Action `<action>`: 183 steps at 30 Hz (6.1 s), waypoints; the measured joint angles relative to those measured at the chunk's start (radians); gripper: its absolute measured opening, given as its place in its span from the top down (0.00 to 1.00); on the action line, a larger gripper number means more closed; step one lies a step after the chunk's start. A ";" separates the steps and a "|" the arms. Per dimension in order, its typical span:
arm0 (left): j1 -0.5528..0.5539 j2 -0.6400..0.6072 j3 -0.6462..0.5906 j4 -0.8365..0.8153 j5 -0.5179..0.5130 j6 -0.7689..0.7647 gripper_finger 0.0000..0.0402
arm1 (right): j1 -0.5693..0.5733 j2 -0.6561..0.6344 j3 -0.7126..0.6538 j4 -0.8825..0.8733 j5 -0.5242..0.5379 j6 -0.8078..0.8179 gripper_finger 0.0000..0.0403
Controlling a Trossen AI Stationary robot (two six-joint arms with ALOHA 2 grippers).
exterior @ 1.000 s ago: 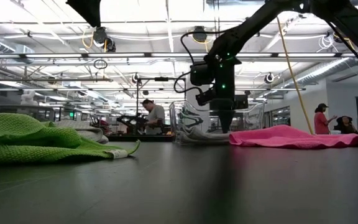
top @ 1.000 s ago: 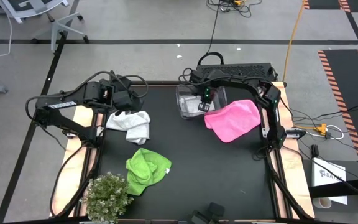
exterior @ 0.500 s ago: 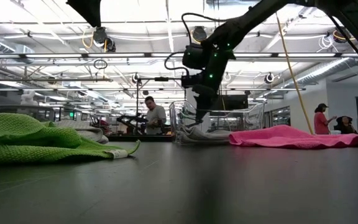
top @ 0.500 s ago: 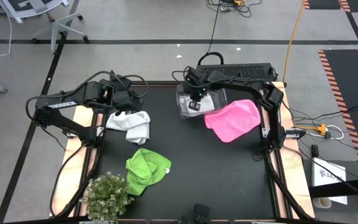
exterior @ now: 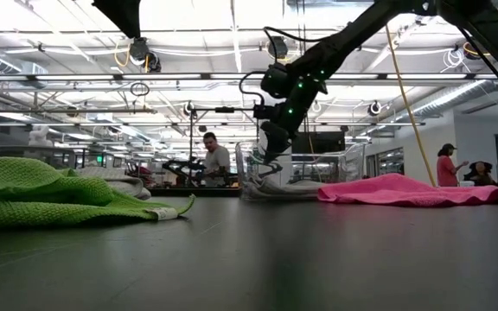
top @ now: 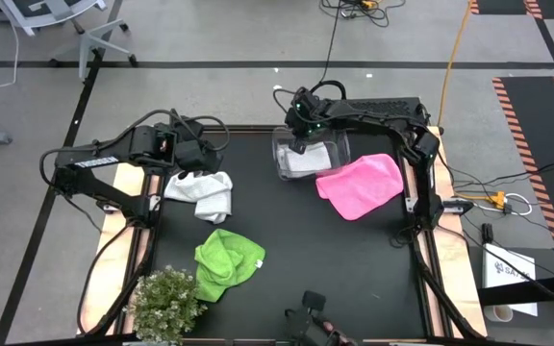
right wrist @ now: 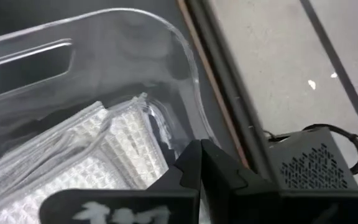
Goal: Fold microfiber towels
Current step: Fold the gray microfiber cloth
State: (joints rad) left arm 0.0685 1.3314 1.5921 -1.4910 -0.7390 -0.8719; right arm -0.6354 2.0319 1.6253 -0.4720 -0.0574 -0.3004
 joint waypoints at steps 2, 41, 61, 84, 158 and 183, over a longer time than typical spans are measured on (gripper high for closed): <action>0.000 0.000 0.000 0.000 0.005 0.001 0.81 | -0.013 0.000 0.000 0.017 0.000 0.000 1.00; 0.015 0.338 -0.406 0.391 0.134 0.697 0.49 | 0.358 -0.465 -0.039 -0.327 -0.067 0.379 1.00; 0.139 0.483 -0.423 0.477 0.346 0.941 0.40 | 0.371 -0.465 -0.219 -0.235 -0.077 0.528 1.00; 0.205 0.473 -0.377 0.396 0.476 0.956 0.40 | 0.371 -0.465 -0.219 -0.129 -0.130 0.608 1.00; 0.250 0.502 -0.438 0.388 0.450 0.865 0.85 | 0.382 -0.465 -0.219 -0.130 -0.125 0.613 1.00; 0.109 0.067 -0.109 0.392 0.345 0.514 0.99 | 0.446 -0.465 -0.219 0.057 -0.126 0.427 1.00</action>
State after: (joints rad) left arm 0.1777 1.3988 1.4834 -1.0990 -0.3943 -0.3577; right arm -0.1890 1.5673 1.4067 -0.4147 -0.1839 0.1263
